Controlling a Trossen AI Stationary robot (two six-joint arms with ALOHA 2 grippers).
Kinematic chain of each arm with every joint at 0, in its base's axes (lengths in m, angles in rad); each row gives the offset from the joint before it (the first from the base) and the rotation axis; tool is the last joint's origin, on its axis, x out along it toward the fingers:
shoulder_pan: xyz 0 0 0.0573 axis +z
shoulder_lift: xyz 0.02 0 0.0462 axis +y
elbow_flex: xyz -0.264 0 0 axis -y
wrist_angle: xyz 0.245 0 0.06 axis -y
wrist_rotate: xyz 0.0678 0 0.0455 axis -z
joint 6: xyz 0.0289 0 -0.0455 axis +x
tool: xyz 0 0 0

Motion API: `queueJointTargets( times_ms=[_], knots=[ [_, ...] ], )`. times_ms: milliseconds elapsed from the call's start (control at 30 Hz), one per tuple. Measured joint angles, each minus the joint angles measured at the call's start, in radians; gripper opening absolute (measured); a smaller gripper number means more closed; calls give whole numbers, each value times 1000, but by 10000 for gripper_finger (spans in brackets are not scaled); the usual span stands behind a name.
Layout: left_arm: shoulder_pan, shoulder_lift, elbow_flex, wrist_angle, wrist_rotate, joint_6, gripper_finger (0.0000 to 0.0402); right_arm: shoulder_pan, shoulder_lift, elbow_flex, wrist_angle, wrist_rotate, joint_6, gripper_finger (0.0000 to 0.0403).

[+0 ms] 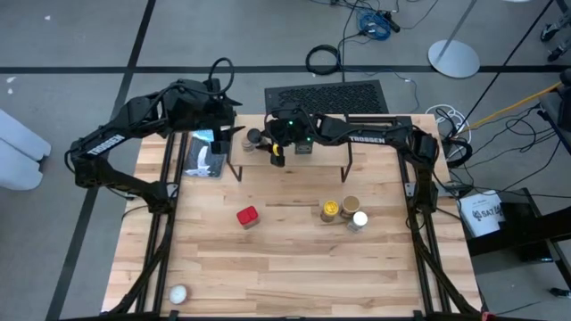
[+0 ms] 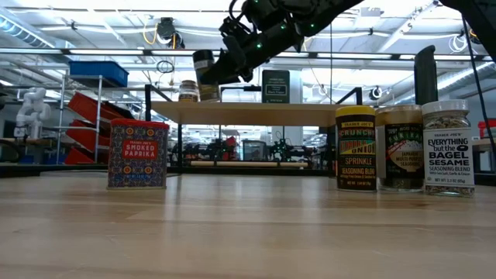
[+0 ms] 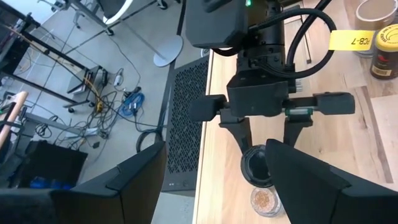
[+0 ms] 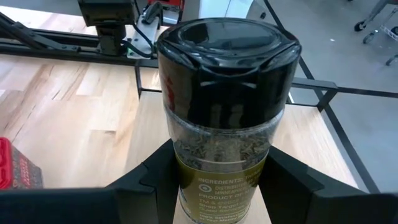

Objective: Shelf spices
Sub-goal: Put the black seasoning bottle on the shelf

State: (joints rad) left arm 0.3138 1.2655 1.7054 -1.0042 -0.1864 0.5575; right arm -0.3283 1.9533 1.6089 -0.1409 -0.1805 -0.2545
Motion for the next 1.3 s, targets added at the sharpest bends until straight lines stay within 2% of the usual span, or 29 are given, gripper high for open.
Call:
queueJointTargets(
  times_ms=[333,567,1300],
  knots=[
    [0,0,0,0,1,-1,282,0,0,0,-5,-4,4,174],
    [0,0,0,0,44,-2,282,0,1,0,-7,-4,7,174],
    [0,0,-1,0,45,-2,282,-4,21,0,2,-4,23,174]
  ],
)
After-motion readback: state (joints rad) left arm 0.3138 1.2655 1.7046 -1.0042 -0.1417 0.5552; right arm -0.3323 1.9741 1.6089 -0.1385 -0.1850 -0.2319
